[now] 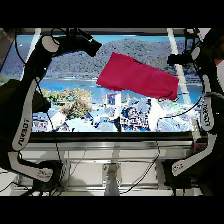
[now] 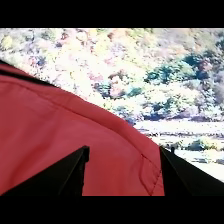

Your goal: Fold the clothes and pants, and hang the long-sleeved shirts on hangers.

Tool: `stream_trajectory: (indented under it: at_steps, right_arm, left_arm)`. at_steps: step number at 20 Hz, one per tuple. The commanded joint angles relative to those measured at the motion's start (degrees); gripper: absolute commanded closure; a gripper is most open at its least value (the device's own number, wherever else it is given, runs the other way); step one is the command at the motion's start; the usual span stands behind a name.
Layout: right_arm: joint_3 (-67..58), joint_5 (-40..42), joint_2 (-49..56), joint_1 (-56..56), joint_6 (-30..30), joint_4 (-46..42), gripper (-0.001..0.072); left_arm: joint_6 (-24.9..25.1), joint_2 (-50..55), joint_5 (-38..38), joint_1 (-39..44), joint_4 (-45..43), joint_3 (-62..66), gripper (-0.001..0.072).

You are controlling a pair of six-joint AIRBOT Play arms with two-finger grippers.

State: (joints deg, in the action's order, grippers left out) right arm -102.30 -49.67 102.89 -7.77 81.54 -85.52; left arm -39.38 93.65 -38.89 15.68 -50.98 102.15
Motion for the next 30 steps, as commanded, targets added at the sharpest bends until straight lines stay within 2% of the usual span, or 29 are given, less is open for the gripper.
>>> stream_trajectory:
  at_steps: [1, 2, 3, 4, 5, 7, 9, 12, 13, 15, 16, 17, 18, 19, 21, 23, 26, 30]
  right_arm:
    - [-1.11, -0.9, 0.07, -1.11, 3.87, -0.07, 0.0208]
    - [-2.47, -2.1, 0.07, -1.14, 3.87, -0.17, 0.0288]
    - [-4.13, -4.66, 0.07, -1.16, 3.87, -0.48, 0.0547]
    - [-6.05, -7.45, 0.07, -1.46, 3.76, -1.18, 0.0701]
    - [-7.72, -10.14, 0.07, -2.01, 3.76, -1.16, 0.0699]
    - [-9.7, -17.38, 0.07, -4.52, 3.15, 0.04, 0.0701]
    - [-9.2, -26.01, 0.17, -9.6, -0.13, 7.58, 0.0702]
    - [-3.78, -36.15, 0.15, -19.45, -6.88, 29.88, 0.0702]
    - [-0.98, -39.3, 0.15, -22.01, -8.24, 34.91, 0.0701]
    - [6.08, -46.21, 0.15, -25.88, -8.15, 40.74, 0.0699]
    - [9.18, -47.63, 0.15, -26.64, -8.04, 40.68, 0.0697]
    - [12.09, -45.88, 0.15, -27.23, -7.48, 40.74, 0.0623]
    - [14.73, -41.48, 0.15, -27.34, -6.84, 40.52, 0.0314]
    - [16.92, -38.77, 0.17, -26.95, -3.17, 39.85, 0.007]
    - [17.99, -37.03, 1.2, -25.79, 1.25, 35.12, 0.0051]
    - [17.94, -37.24, 3.3, -25.4, 1.7, 33.31, 0.0051]
    - [17.9, -36.15, 5.55, -25.4, 1.77, 36.79, 0.0051]
    - [17.9, -31.61, 6.54, -25.22, 3.58, 40.13, 0.0052]
  left_arm:
    - [-0.02, -0.02, -0.02, 0.0, 0.0, 0.02, 0.0165]
    - [-0.09, -0.02, -0.04, 0.0, 0.0, 0.02, 0.0166]
    - [-0.42, -0.07, -0.24, 0.0, 0.0, 0.02, 0.0215]
    - [-0.42, -0.13, -0.76, 0.0, -0.02, 0.02, 0.0322]
    - [-0.42, -0.31, -1.57, 0.0, -0.02, 0.02, 0.0425]
    - [-0.44, -1.62, -4.44, -0.02, 0.0, 0.04, 0.0528]
    - [-0.42, -4.96, -8.35, -0.07, -0.04, 0.04, 0.0698]
    - [-0.46, -11.56, -11.21, -0.07, -0.02, 0.04, 0.0697]
    - [-0.46, -13.75, -11.58, -0.07, -0.04, 0.04, 0.0697]
    - [-0.46, -17.31, -11.76, -0.07, -0.02, 0.04, 0.0697]
    - [-0.46, -18.64, -11.76, -0.07, -0.02, 0.04, 0.0697]
    - [-0.46, -19.85, -11.78, -0.07, 0.0, 0.02, 0.0697]
    - [-0.57, -20.65, -11.91, -0.07, -0.02, 0.02, 0.0697]
    - [-1.42, -21.22, -12.26, -0.07, 0.0, 0.02, 0.0697]
    - [-4.13, -21.55, -14.01, -0.07, 0.0, 0.02, 0.0697]
    - [-4.79, -21.44, -17.29, -0.07, -0.02, 0.02, 0.0697]
    - [-4.81, -21.42, -22.36, -0.02, 0.02, 0.02, 0.0697]
    - [-4.81, -21.44, -24.81, 0.0, 0.04, 0.02, 0.0697]
